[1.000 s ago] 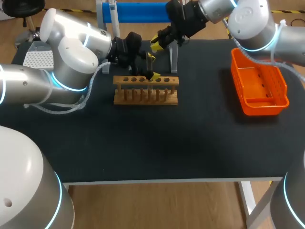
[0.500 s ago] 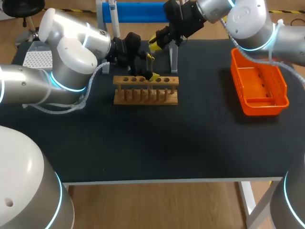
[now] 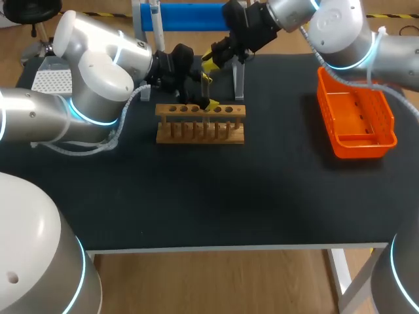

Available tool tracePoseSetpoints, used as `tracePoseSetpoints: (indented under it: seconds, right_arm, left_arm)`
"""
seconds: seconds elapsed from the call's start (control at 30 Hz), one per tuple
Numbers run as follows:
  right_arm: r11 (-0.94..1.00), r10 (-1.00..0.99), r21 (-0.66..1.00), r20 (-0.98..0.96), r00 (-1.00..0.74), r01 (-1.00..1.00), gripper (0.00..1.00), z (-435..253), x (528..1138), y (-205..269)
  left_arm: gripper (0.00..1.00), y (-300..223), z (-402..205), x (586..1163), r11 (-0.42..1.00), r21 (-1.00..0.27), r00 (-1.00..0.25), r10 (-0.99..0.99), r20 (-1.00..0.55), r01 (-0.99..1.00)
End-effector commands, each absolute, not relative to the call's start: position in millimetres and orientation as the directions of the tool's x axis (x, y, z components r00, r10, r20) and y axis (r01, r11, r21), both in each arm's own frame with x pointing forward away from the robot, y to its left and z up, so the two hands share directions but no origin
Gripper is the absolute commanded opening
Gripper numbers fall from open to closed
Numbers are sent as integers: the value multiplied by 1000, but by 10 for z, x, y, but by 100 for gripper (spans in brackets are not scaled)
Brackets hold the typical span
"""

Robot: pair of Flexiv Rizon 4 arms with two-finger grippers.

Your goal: Invert the test tube, pick up the pipette, mount the tip to pipette, aspirate from beaker and dispense into the tube, eject the tip, return the pipette, and cap with the stopper.

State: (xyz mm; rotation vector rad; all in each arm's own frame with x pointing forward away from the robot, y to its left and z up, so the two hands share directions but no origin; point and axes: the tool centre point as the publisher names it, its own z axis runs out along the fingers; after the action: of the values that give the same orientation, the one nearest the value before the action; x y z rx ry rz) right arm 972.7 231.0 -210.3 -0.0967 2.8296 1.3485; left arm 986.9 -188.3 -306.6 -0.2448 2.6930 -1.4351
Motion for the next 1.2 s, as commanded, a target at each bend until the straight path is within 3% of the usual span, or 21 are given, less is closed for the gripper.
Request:
tracePoseSetpoints:
  seconds: [0.03,1.2]
  right_arm:
    - [632,-56,773,-27,-998,-56,0,-2104,9738,2324]
    - [638,-37,770,-1,-999,-24,0,-2239,9733,2304]
  left_arm:
    - [100,-1882,-3057,9867,550,-828,-984,-178,5,-104]
    - [100,-1882,-3057,9867,550,-828,-984,-178,5,-104]
